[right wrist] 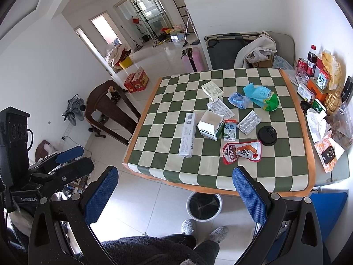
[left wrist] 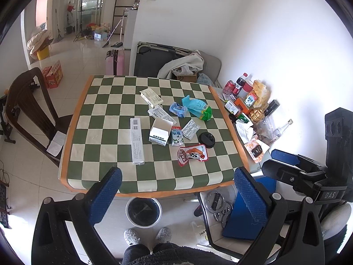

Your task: Collect trash

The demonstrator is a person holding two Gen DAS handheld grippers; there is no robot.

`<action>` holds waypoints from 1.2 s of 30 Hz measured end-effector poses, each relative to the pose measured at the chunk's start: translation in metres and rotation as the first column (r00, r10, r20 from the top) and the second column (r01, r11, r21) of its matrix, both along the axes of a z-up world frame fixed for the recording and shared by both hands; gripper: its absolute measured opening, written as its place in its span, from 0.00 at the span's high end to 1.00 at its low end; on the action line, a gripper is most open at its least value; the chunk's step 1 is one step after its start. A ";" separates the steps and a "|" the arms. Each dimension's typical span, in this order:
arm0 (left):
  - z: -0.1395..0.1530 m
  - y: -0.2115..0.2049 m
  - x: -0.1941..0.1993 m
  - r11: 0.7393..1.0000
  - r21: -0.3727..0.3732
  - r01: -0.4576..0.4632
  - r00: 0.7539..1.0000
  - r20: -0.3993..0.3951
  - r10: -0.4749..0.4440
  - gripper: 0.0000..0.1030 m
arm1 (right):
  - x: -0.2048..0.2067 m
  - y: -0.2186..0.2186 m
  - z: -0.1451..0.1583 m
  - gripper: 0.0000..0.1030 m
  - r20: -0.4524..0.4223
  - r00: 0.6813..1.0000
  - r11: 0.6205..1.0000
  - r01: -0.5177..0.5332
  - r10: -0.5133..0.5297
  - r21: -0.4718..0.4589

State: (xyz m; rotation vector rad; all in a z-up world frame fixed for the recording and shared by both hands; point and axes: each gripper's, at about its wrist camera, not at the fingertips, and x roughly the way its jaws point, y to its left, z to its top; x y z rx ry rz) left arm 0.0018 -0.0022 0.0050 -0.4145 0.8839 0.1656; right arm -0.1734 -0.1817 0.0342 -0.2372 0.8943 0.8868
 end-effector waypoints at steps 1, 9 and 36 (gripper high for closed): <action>0.000 0.000 0.000 1.000 0.000 0.001 1.000 0.000 -0.001 0.00 | 0.000 0.000 0.000 0.00 -0.001 1.000 1.000 0.001 -0.001 0.002; 0.000 0.001 0.000 1.000 -0.003 -0.004 1.000 0.000 0.004 0.00 | 0.000 0.001 0.000 0.00 -0.002 1.000 1.000 0.001 -0.001 0.004; 0.002 -0.001 0.002 1.000 -0.001 0.006 1.000 -0.003 -0.006 0.00 | 0.000 0.012 0.001 0.00 -0.003 1.000 1.000 0.006 -0.005 0.010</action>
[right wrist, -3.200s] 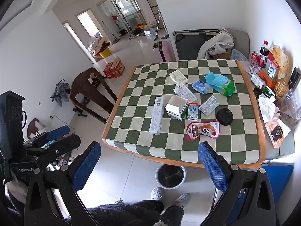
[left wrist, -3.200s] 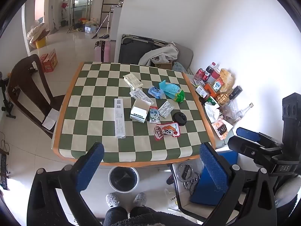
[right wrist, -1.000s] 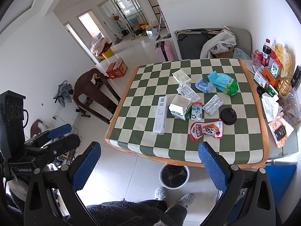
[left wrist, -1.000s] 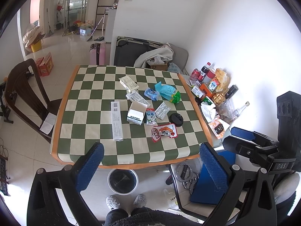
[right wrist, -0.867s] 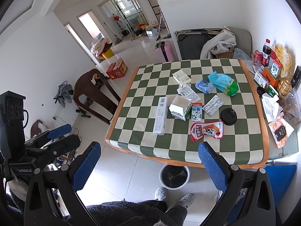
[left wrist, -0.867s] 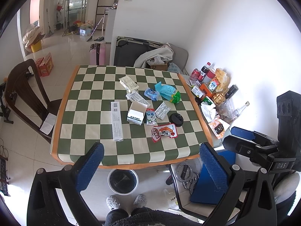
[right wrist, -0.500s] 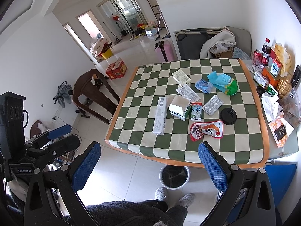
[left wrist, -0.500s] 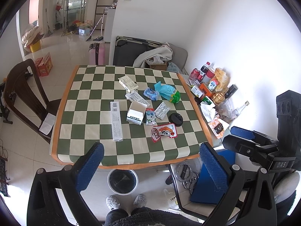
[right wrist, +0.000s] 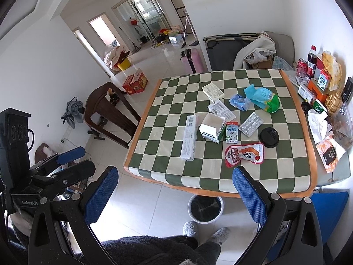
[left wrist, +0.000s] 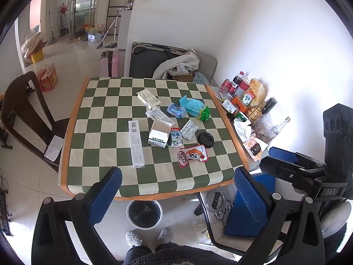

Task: Collect trash
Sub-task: 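Grasp the white toothpaste box with the left tool while the right tool grasps the red snack wrapper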

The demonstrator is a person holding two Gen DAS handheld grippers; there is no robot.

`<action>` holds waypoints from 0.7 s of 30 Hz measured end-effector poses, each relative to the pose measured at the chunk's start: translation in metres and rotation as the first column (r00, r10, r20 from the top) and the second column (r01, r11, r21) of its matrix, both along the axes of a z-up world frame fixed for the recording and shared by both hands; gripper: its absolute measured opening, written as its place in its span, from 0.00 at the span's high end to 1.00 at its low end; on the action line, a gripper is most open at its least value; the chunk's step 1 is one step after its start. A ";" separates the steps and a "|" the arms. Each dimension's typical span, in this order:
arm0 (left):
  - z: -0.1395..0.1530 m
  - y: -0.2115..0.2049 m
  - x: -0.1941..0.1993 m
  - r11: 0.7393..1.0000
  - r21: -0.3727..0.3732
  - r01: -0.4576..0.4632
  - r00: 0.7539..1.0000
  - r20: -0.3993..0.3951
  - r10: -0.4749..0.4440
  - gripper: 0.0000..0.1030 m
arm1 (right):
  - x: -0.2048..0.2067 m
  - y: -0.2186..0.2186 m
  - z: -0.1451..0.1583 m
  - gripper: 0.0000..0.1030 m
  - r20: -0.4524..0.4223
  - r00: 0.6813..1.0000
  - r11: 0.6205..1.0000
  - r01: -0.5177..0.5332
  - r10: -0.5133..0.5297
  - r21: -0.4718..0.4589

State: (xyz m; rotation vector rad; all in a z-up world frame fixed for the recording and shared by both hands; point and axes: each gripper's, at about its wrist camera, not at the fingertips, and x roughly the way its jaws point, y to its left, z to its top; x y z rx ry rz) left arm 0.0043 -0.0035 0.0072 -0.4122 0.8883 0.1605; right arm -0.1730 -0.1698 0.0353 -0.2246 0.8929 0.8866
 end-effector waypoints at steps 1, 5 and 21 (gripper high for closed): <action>0.000 0.000 0.001 1.000 0.006 -0.001 1.000 -0.003 0.001 0.00 | 0.000 0.001 0.000 0.00 -0.002 1.000 1.000 0.006 -0.006 0.005; -0.002 0.005 0.015 0.988 0.145 -0.052 0.997 -0.047 0.059 0.00 | 0.006 0.002 -0.003 0.00 -0.016 0.997 0.996 0.077 -0.077 0.033; -0.215 0.100 0.154 0.982 0.112 -0.156 0.863 -0.467 0.190 0.00 | 0.155 0.006 -0.114 0.00 -0.084 0.858 0.859 0.494 -0.507 -0.136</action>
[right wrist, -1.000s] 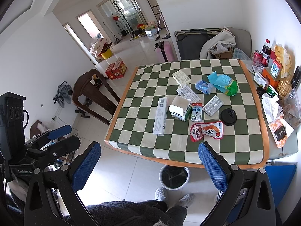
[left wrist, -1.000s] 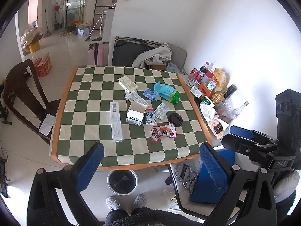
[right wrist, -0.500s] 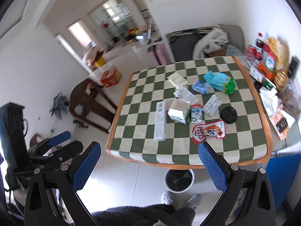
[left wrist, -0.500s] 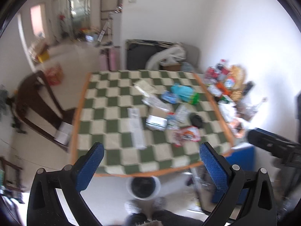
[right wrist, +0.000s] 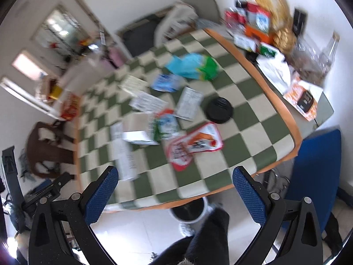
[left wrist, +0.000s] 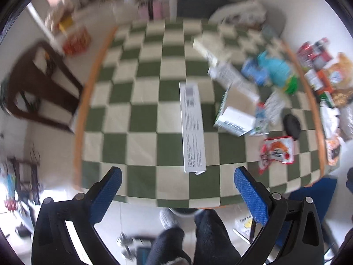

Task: Collect trash
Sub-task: 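Grasp the white toothpaste box with the left tool while the right tool grasps the red snack wrapper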

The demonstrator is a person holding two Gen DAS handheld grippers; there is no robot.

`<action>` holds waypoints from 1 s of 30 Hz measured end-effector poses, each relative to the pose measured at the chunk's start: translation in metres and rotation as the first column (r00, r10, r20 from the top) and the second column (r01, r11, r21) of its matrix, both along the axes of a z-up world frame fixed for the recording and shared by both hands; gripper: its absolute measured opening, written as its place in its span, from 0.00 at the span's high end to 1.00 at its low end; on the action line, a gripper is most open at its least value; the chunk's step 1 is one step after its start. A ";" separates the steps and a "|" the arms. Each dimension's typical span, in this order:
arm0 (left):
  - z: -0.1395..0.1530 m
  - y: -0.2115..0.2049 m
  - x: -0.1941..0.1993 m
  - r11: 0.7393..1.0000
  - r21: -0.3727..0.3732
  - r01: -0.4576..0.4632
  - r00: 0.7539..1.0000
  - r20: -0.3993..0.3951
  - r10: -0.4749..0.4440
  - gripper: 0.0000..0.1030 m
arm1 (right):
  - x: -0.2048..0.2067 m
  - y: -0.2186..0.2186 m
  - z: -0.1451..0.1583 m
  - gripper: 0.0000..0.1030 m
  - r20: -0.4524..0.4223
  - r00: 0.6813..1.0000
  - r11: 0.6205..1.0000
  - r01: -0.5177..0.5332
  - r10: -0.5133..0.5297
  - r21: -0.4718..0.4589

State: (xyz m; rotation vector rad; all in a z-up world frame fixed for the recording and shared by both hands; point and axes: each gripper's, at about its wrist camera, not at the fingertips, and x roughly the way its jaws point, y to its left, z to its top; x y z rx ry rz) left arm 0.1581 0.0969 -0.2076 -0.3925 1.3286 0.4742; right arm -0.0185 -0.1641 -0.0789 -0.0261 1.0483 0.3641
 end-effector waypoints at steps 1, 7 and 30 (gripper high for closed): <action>-0.014 0.001 0.007 1.000 -0.008 -0.009 1.000 -0.028 0.009 0.00 | 0.021 0.000 -0.016 0.00 -0.028 0.999 1.000 0.019 -0.019 -0.016; -0.101 0.010 0.063 0.997 -0.055 -0.054 0.984 -0.173 0.044 0.21 | 0.121 0.002 -0.104 0.00 -0.199 0.978 0.994 0.042 -0.063 -0.105; -0.118 -0.009 0.018 0.998 -0.019 -0.059 0.980 -0.191 0.054 0.58 | 0.175 0.012 -0.257 0.01 -0.460 0.797 0.906 0.422 -0.391 -0.038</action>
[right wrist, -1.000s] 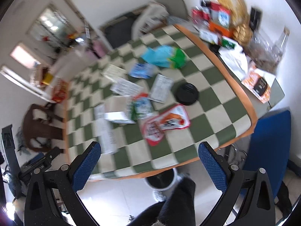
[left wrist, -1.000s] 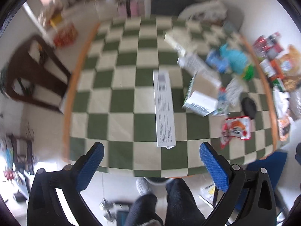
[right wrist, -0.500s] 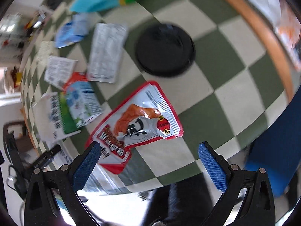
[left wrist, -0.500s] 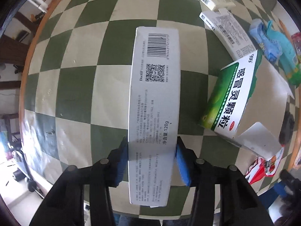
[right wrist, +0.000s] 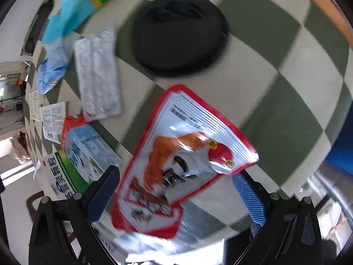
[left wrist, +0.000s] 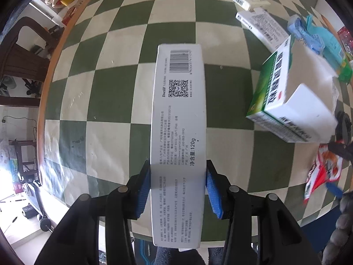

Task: Collect trash
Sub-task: 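Grasp the white toothpaste box with the left tool while the right tool grasps the red snack wrapper, then carry both items over the white bin and open both tools to drop them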

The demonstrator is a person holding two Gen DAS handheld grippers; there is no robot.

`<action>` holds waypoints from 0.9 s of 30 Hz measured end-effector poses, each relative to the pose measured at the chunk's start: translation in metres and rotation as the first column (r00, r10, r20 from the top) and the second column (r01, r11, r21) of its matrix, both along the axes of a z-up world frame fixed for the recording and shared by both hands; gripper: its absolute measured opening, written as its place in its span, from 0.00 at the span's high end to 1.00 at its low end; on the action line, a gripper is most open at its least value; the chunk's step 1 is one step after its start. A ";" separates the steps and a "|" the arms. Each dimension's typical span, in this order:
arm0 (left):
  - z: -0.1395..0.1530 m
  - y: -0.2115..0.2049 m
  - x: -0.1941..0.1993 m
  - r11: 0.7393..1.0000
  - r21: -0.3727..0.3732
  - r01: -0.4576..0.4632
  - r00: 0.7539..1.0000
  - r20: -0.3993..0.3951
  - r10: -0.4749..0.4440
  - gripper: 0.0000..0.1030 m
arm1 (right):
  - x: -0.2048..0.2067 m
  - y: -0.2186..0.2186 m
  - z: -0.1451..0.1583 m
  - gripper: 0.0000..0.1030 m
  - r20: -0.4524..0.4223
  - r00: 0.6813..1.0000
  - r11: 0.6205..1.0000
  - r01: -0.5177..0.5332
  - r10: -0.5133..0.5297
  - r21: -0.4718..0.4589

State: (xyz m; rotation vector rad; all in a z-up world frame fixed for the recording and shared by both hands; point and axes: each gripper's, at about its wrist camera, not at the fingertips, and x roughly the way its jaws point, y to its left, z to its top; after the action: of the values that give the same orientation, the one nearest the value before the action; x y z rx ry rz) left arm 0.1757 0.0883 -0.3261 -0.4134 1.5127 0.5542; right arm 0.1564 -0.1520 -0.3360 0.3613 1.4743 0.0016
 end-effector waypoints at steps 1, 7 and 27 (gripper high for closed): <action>-0.003 0.000 -0.002 1.000 -0.002 0.001 1.000 -0.004 -0.001 0.58 | 0.000 0.009 0.001 0.04 0.028 0.999 0.998 -0.021 0.023 -0.057; -0.019 0.004 -0.002 1.000 -0.004 0.007 1.000 -0.005 -0.007 0.56 | -0.011 0.039 0.014 0.61 0.153 0.982 0.964 -0.067 0.109 -0.259; 0.018 -0.031 -0.049 0.984 0.119 0.130 0.979 0.140 -0.147 0.59 | -0.082 0.012 0.056 0.80 0.332 0.927 0.980 -0.130 0.173 -0.148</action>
State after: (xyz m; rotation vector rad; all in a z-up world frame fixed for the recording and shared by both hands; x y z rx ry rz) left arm 0.1264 0.0570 -0.3080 -0.2560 1.3501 0.4831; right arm 0.0739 -0.1397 -0.2804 0.1346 1.1448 0.0930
